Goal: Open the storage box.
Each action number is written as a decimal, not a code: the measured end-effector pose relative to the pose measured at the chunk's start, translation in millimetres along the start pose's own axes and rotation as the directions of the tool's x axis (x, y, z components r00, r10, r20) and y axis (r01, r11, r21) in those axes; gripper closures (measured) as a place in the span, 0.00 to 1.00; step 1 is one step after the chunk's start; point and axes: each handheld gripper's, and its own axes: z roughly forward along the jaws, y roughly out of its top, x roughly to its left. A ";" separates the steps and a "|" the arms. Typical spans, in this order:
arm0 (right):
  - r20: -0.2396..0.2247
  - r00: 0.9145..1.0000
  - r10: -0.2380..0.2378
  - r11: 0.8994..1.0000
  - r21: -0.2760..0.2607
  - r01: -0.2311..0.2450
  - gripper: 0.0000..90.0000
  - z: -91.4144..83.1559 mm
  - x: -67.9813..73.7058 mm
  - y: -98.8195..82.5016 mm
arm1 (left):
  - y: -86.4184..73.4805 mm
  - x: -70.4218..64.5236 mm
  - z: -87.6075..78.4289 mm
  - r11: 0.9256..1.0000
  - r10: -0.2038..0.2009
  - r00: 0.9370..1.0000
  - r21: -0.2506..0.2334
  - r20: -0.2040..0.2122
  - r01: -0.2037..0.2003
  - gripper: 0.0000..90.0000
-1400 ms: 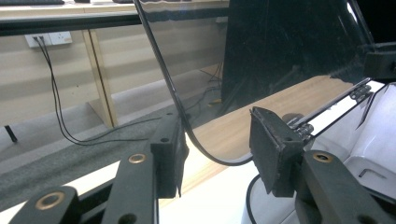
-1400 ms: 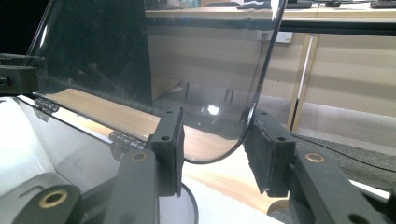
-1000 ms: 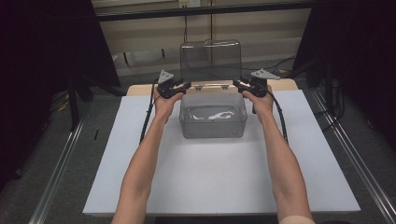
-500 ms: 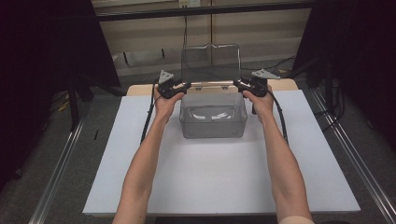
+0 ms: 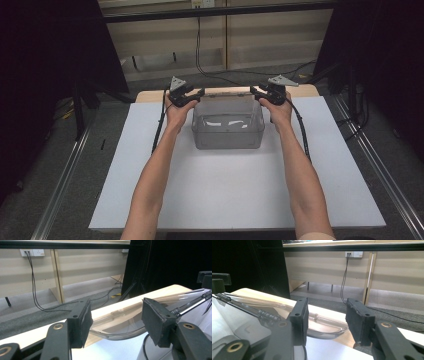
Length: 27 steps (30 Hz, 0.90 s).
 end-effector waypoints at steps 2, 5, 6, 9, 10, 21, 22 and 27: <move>0.000 1.000 -0.002 1.000 0.004 0.002 0.57 -1.4 1.3 0.6 | 0.5 0.7 -0.7 1.000 -0.017 1.000 0.005 -0.004 0.017 0.40; -0.001 1.000 0.002 1.000 0.008 -0.002 0.50 -4.9 1.4 1.4 | 3.4 1.0 -4.4 0.999 -0.030 1.000 0.029 -0.005 0.030 0.28; -0.003 1.000 0.001 1.000 0.004 -0.001 0.50 -6.5 1.4 1.1 | 4.7 1.1 -6.3 0.999 -0.022 1.000 0.036 0.002 0.022 0.27; -0.005 1.000 -0.003 1.000 -0.006 0.003 0.46 -11.5 2.9 -1.5 | 7.7 -3.2 -10.1 0.998 -0.006 1.000 0.057 0.004 0.006 0.19; -0.004 1.000 -0.012 1.000 -0.007 0.012 0.43 -13.9 3.8 -1.5 | 8.3 -6.0 -11.5 0.998 0.006 1.000 0.062 0.001 -0.006 0.18; 0.015 1.000 -0.019 0.999 -0.037 0.019 0.11 -38.4 9.5 6.1 | 5.5 -16.4 -36.8 1.000 0.004 1.000 0.009 0.019 -0.004 0.07; 0.015 1.000 -0.021 0.999 -0.040 0.021 0.09 -40.0 10.3 6.2 | 4.7 -17.6 -38.6 1.000 0.005 1.000 0.004 0.022 -0.005 0.06; 0.028 1.000 -0.012 0.999 -0.046 0.013 0.00 -50.3 13.6 4.0 | 1.2 -22.0 -50.0 0.999 0.037 0.999 -0.015 0.028 -0.036 0.03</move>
